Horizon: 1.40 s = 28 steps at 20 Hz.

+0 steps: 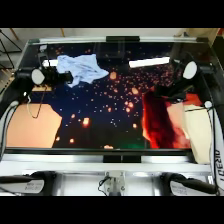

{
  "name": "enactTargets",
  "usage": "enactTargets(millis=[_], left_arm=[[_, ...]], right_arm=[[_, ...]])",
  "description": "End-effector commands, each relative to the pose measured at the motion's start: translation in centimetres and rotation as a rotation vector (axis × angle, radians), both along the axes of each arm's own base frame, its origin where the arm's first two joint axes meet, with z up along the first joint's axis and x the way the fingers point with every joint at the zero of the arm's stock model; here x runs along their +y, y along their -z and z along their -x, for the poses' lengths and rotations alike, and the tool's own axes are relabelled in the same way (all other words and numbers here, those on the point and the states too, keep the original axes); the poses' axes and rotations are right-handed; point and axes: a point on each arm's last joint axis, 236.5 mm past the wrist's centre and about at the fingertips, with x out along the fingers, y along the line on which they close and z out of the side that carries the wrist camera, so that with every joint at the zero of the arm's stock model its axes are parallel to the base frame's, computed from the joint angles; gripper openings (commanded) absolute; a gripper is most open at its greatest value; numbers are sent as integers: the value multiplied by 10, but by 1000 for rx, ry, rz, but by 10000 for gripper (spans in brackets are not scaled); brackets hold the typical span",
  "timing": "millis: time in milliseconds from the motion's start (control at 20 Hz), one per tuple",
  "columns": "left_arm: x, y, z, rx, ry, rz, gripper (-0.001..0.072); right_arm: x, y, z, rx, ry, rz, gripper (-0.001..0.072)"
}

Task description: Fold the shirts.

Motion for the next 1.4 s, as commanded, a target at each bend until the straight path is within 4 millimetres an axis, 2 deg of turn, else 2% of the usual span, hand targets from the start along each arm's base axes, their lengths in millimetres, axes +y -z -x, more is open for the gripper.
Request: enactTargets(millis=[0,100,150,300,450,550,650,700,800,850,900,950,1000,1100,1150,1200,1250,1300,1350], left_arm=[[51,71,-52,211,-169,116,642],[54,110,-62,336,-200,242,645],[51,122,-68,363,-210,311,645],[44,141,-84,353,-239,410,644],[40,150,-92,329,-245,410,642],[40,149,-105,274,-260,416,603],[37,145,-117,228,-303,445,602],[37,143,-122,211,-334,468,558],[31,136,-125,204,-344,508,75],[24,129,-123,207,-316,524,33],[15,118,-121,204,-278,533,33],[6,96,-119,173,-213,510,32],[-4,63,-117,108,-129,465,31],[-31,-35,-106,-83,57,368,31],[-46,-92,-91,-189,139,321,31],[-62,-157,-67,-307,217,282,31],[-78,-218,-36,-416,281,259,31],[-92,-277,2,-527,337,245,31],[-101,-325,40,-620,375,236,31]], right_arm=[[17,-5,-10,-42,4,-72,639],[20,-7,-15,-65,8,-87,638],[19,-8,-17,-72,8,-86,638],[19,-9,-20,-85,10,-87,639],[19,-9,-20,-86,10,-87,639],[19,-9,-20,-86,10,-87,639],[19,-9,-20,-86,10,-87,639],[19,-9,-20,-86,10,-87,638],[19,-9,-20,-86,10,-87,639],[19,-9,-20,-85,10,-87,638],[19,-9,-19,-83,10,-87,639],[19,-9,-18,-83,0,-83,638],[17,-10,-16,-78,-15,-74,638],[4,-25,-12,-85,-31,-17,638],[-5,-43,-12,-125,-45,24,638],[-12,-68,-13,-184,-51,54,638],[-21,-101,-14,-266,-48,90,638],[-31,-134,-12,-352,-35,126,638],[-41,-172,-6,-446,-18,160,638]])
